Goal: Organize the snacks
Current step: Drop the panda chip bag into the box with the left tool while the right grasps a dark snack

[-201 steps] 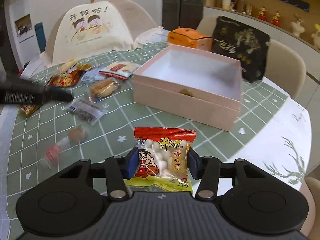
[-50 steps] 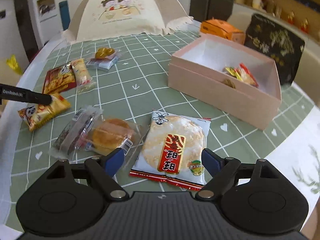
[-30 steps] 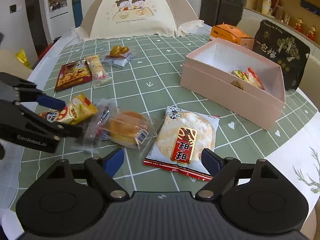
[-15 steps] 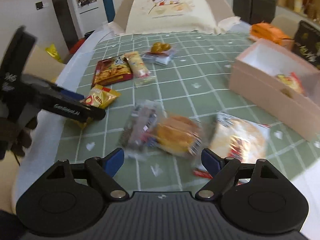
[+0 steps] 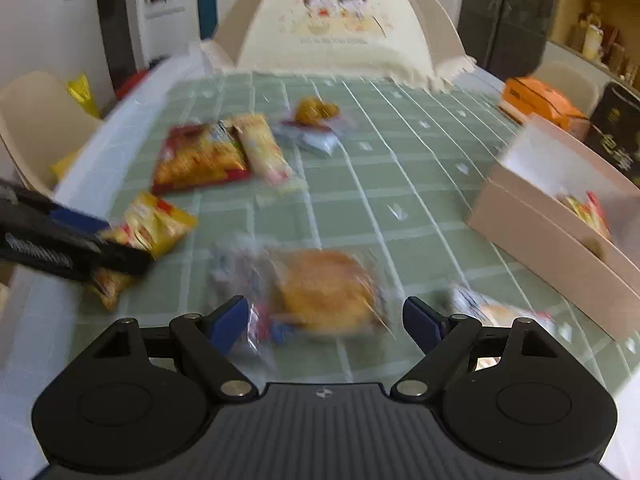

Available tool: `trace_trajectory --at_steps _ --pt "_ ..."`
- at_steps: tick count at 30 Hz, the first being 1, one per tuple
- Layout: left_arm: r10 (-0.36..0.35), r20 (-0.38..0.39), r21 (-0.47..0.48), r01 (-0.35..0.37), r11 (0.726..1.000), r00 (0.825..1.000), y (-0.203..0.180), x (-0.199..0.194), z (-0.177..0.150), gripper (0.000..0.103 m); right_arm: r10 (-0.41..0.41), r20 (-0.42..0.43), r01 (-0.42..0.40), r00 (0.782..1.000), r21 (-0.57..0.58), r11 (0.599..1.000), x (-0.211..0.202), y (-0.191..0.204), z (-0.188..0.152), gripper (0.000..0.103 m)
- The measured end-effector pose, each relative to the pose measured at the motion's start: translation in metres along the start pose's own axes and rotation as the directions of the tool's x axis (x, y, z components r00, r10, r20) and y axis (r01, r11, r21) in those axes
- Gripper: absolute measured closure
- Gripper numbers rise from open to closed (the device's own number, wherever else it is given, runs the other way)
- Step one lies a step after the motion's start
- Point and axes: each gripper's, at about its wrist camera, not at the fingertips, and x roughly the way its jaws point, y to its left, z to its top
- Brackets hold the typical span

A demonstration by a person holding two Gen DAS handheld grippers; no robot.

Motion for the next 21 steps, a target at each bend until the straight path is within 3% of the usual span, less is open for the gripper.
trace_trajectory --at_steps 2,5,7,9,10,11,13,19,21 --pt "-0.013 0.003 -0.002 0.013 1.0 1.0 -0.005 0.001 -0.001 0.029 -0.089 -0.012 0.089 0.996 -0.004 0.996 -0.001 -0.009 -0.008 0.018" --pt "-0.039 0.0 0.001 0.039 0.999 0.999 -0.013 0.002 -0.003 0.029 -0.27 0.007 0.27 0.963 -0.013 0.963 -0.005 -0.018 -0.014 0.02" --pt "-0.029 -0.001 0.014 0.029 0.999 1.0 -0.017 0.002 -0.004 0.027 -0.208 0.017 0.207 0.978 0.032 0.978 -0.016 -0.026 -0.014 0.02" --pt "0.015 -0.001 0.021 -0.015 1.0 1.0 -0.018 0.001 -0.004 0.027 -0.078 0.013 0.076 0.997 0.086 0.993 -0.024 -0.029 -0.011 0.023" --pt "0.036 0.003 0.02 -0.036 0.999 0.999 -0.016 0.001 -0.003 0.027 -0.004 0.012 0.003 1.0 0.107 0.994 -0.027 -0.028 -0.01 0.031" --pt "0.054 0.007 0.017 -0.054 0.998 0.999 -0.014 0.0 -0.002 0.027 0.063 0.004 -0.063 0.998 0.121 0.991 -0.027 -0.026 -0.009 0.039" --pt "0.072 0.007 -0.001 -0.072 0.997 0.997 -0.007 -0.001 -0.001 0.028 0.163 -0.022 -0.158 0.986 0.139 0.978 -0.019 -0.015 -0.005 0.045" --pt "0.067 0.005 -0.026 -0.066 0.997 0.998 0.001 -0.005 -0.002 0.029 0.183 -0.034 -0.18 0.982 0.078 0.981 0.019 0.023 0.016 0.045" --pt "0.057 0.002 -0.031 -0.057 0.998 0.998 0.003 -0.004 -0.003 0.028 0.156 -0.035 -0.157 0.987 -0.009 0.988 0.021 0.036 0.018 0.063"
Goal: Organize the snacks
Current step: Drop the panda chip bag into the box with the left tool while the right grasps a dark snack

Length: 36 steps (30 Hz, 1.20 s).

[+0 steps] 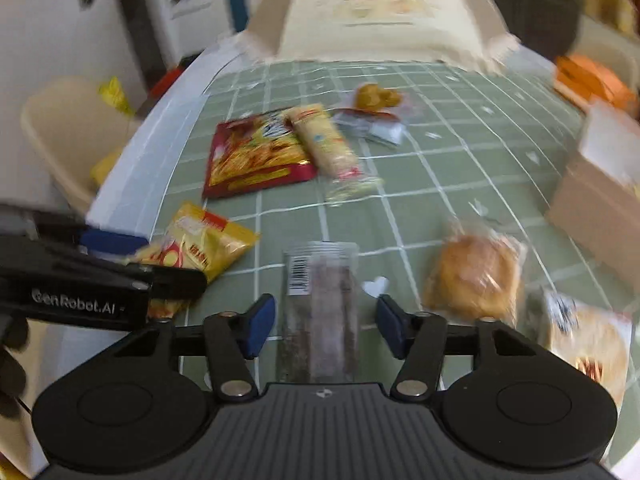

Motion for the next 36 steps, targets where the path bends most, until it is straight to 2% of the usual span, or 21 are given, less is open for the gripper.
trace_trajectory --at_steps 1,3,5,7,9,10,13,14,16,18,20,22,25,27,31,33,34,36 --pt "-0.003 -0.007 -0.001 0.003 1.0 1.0 0.001 0.002 0.0 0.028 -0.011 -0.007 0.01 1.0 -0.05 0.999 -0.002 0.006 -0.001 0.067" --pt "-0.005 -0.01 0.013 0.005 1.0 1.0 0.0 0.005 0.003 0.028 0.026 -0.023 -0.027 0.999 -0.076 0.997 -0.01 0.007 -0.005 0.068" --pt "0.006 -0.014 0.038 -0.006 0.999 1.0 -0.004 0.009 0.007 0.027 0.038 -0.035 -0.04 0.999 -0.042 0.998 -0.021 -0.004 -0.012 0.069" --pt "0.017 -0.022 0.068 -0.015 0.998 1.0 -0.01 0.013 0.011 0.024 0.018 -0.028 -0.018 0.999 -0.007 1.0 -0.036 -0.017 -0.02 0.069" --pt "0.009 -0.036 0.102 -0.006 0.995 0.999 -0.018 0.015 0.013 0.026 -0.018 -0.017 0.018 1.0 0.032 0.999 -0.053 -0.032 -0.03 0.069" --pt "-0.015 -0.043 0.114 0.02 0.993 0.999 -0.022 0.014 0.013 0.03 -0.04 -0.011 0.04 0.999 0.046 0.998 -0.06 -0.039 -0.034 0.069" --pt "-0.146 -0.034 0.157 0.15 0.976 0.989 -0.043 0.003 0.006 0.034 -0.121 0.008 0.12 0.993 0.09 0.989 -0.082 -0.061 -0.045 0.069" --pt "-0.166 -0.018 0.202 0.166 0.965 0.986 -0.057 -0.004 0.003 0.039 -0.148 0.014 0.145 0.989 0.114 0.983 -0.091 -0.069 -0.05 0.069" --pt "-0.206 0.015 0.263 0.195 0.945 0.979 -0.079 -0.017 0.003 0.04 -0.19 0.02 0.184 0.982 0.166 0.969 -0.103 -0.085 -0.055 0.069" --pt "-0.289 0.056 0.302 0.26 0.917 0.956 -0.103 -0.035 0.017 0.04 -0.226 0.029 0.214 0.974 0.216 0.953 -0.117 -0.1 -0.061 0.069" --pt "-0.343 0.111 0.344 0.288 0.894 0.933 -0.125 -0.052 0.039 0.04 -0.252 0.047 0.231 0.966 0.268 0.935 -0.133 -0.112 -0.067 0.069" --pt "-0.404 0.155 0.358 0.33 0.874 0.902 -0.146 -0.064 0.071 0.04 -0.267 0.067 0.234 0.961 0.315 0.92 -0.146 -0.123 -0.071 0.069" --pt "-0.469 0.177 0.342 0.393 0.854 0.866 -0.176 -0.058 0.124 0.04 -0.282 0.095 0.227 0.955 0.377 0.898 -0.163 -0.136 -0.073 0.069" --pt "-0.49 0.176 0.345 0.413 0.843 0.854 -0.198 -0.042 0.153 0.039 -0.295 0.103 0.23 0.95 0.405 0.885 -0.168 -0.142 -0.074 0.069" --pt "-0.507 0.13 0.313 0.45 0.836 0.852 -0.239 0.014 0.199 0.039 -0.326 0.111 0.253 0.939 0.422 0.871 -0.172 -0.147 -0.068 0.069" --pt "-0.46 0.012 0.303 0.436 0.848 0.888 -0.258 0.059 0.208 0.039 -0.346 0.098 0.277 0.933 0.419 0.865 -0.171 -0.148 -0.066 0.069" --pt "-0.445 -0.024 0.298 0.431 0.852 0.895 -0.262 0.075 0.206 0.04 -0.353 0.091 0.286 0.931 0.418 0.862 -0.171 -0.15 -0.066 0.069" --pt "-0.436 -0.02 0.281 0.424 0.861 0.9 -0.259 0.089 0.194 0.043 -0.367 0.072 0.306 0.927 0.418 0.855 -0.171 -0.152 -0.067 0.069"
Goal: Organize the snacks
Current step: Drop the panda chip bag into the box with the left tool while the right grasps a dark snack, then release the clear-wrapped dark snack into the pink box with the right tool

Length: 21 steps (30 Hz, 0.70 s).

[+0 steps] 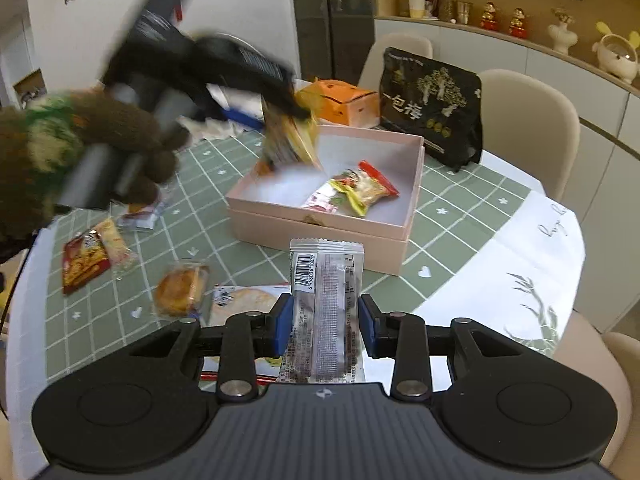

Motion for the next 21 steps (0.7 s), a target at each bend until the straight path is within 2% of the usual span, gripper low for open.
trace_trajectory --at_steps 3,6,8,10,12,14,16,18,21 --pt "-0.074 0.086 -0.101 0.082 0.991 0.994 0.017 -0.024 -0.026 0.043 -0.031 0.001 0.031 1.0 0.0 1.0 -0.002 -0.009 0.001 0.069" --pt "-0.078 0.138 -0.163 0.1 0.982 0.987 0.028 -0.054 -0.051 0.043 -0.031 0.014 0.031 0.999 0.017 0.999 -0.001 -0.023 0.014 0.069" --pt "-0.07 0.139 -0.202 0.097 0.975 0.988 0.034 -0.07 -0.075 0.043 -0.028 0.035 0.027 0.999 0.03 0.999 0.005 -0.028 0.034 0.069" --pt "-0.066 0.109 -0.24 0.091 0.966 0.992 0.041 -0.077 -0.099 0.043 -0.023 0.083 0.022 0.996 0.014 1.0 0.018 -0.026 0.064 0.069" --pt "-0.029 0.074 -0.263 0.048 0.964 0.997 0.047 -0.08 -0.118 0.043 -0.018 0.129 0.018 0.992 0.006 1.0 0.039 -0.027 0.104 0.067" --pt "0.031 0.042 -0.267 -0.019 0.964 0.999 0.057 -0.085 -0.131 0.043 0.019 0.139 -0.023 0.99 0.033 0.999 0.066 -0.034 0.142 0.048" --pt "0.089 0.019 -0.25 -0.082 0.965 0.996 0.068 -0.09 -0.137 0.043 0.017 0.105 -0.024 0.994 0.064 0.998 0.093 -0.042 0.169 0.045" --pt "0.151 0.021 -0.233 -0.142 0.962 0.988 0.083 -0.103 -0.142 0.043 -0.012 0.104 0.006 0.995 0.055 0.998 0.103 -0.038 0.176 0.045" --pt "0.223 0.052 -0.264 -0.202 0.943 0.973 0.109 -0.12 -0.144 0.043 0.025 0.107 -0.027 0.994 0.012 1.0 0.103 -0.023 0.155 0.039"
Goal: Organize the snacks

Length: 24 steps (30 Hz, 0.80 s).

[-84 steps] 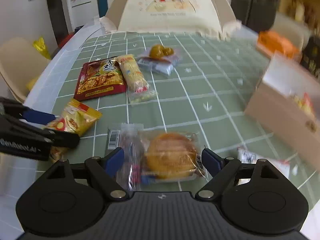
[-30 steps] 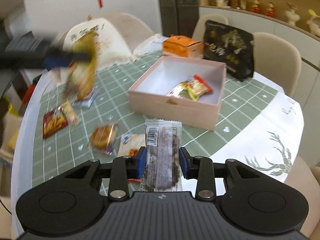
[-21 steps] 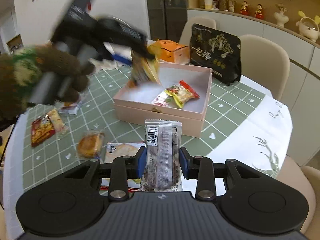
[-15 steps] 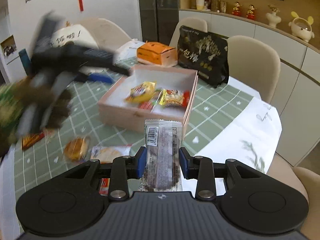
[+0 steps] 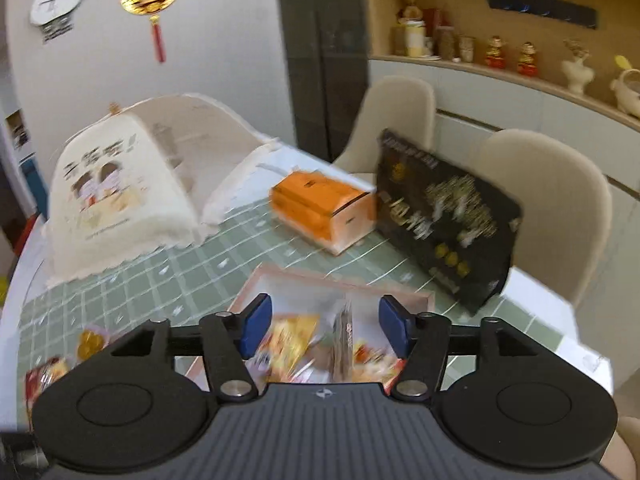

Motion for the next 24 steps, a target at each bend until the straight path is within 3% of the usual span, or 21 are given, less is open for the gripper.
trace_trajectory --at_steps 7,10,13,15,17,24 --pt "0.095 0.112 -0.095 -0.085 0.992 0.989 0.051 0.008 0.07 0.043 0.09 -0.117 -0.098 0.989 -0.069 0.993 -0.006 0.053 -0.071 0.038" --pt "0.111 0.089 -0.12 -0.1 0.988 0.99 0.068 0.046 0.11 0.043 0.13 -0.164 -0.141 0.978 -0.058 0.988 -0.013 0.071 -0.094 0.038" --pt "0.152 0.038 -0.069 -0.149 0.986 0.988 0.07 0.087 0.131 0.043 0.134 -0.222 -0.151 0.966 -0.064 0.986 -0.018 0.088 -0.115 0.038" --pt "0.164 0.017 -0.016 -0.163 0.986 0.986 0.065 0.104 0.128 0.044 0.113 -0.255 -0.14 0.96 -0.089 0.986 -0.022 0.095 -0.126 0.038" --pt "0.131 -0.001 0.022 -0.131 0.991 0.991 0.061 0.105 0.115 0.052 0.088 -0.279 -0.125 0.956 -0.118 0.985 -0.028 0.099 -0.137 0.038" --pt "0.026 -0.007 0.152 -0.025 0.988 1.0 0.024 0.056 0.049 0.06 0.091 -0.286 -0.13 0.954 -0.123 0.984 -0.038 0.096 -0.153 0.037"
